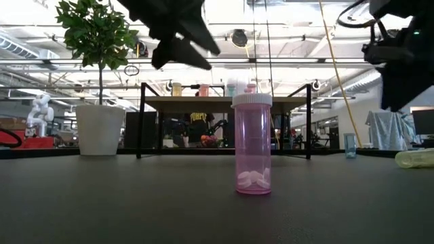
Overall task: Pick and place medicine bottles onto shelf by color
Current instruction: Put the pink pill bottle on the shelf aligned with the other pink pill bottles
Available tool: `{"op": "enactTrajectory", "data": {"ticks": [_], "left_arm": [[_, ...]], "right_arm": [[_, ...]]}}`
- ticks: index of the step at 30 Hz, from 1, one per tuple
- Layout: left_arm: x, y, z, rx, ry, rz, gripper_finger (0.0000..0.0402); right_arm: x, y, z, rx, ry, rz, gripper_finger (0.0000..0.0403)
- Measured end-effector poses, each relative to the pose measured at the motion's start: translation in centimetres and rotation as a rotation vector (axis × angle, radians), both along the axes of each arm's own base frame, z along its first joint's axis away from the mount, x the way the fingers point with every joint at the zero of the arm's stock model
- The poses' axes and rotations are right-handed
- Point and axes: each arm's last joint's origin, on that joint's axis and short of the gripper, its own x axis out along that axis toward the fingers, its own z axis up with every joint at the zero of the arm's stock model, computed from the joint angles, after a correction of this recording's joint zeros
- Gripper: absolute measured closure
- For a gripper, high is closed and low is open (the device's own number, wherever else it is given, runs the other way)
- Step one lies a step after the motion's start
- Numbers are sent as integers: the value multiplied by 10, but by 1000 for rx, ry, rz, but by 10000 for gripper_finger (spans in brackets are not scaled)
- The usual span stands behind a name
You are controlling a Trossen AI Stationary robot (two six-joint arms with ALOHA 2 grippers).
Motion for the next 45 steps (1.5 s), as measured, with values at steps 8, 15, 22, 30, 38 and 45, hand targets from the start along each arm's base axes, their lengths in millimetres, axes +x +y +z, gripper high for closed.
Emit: {"op": "enactTrajectory", "data": {"ticks": [8, 15, 22, 30, 38, 45], "left_arm": [[-4, 8, 2, -16, 33, -20, 222], [-53, 20, 42, 75, 77, -67, 222], [-138, 46, 99, 251, -31, 141, 222], [-191, 63, 129, 401, -174, 294, 222], [-189, 69, 122, 472, -69, 279, 222], [-190, 69, 118, 433, -36, 277, 222]], "right_arm": [[10, -25, 9, -115, -109, -189, 234], [24, -51, 12, -50, -190, -113, 234], [23, -68, 45, -159, -236, -132, 234], [18, -89, 63, -299, -166, -364, 234], [26, -97, 23, -111, -72, -386, 234], [24, -91, 2, 2, -51, -352, 234]]}}
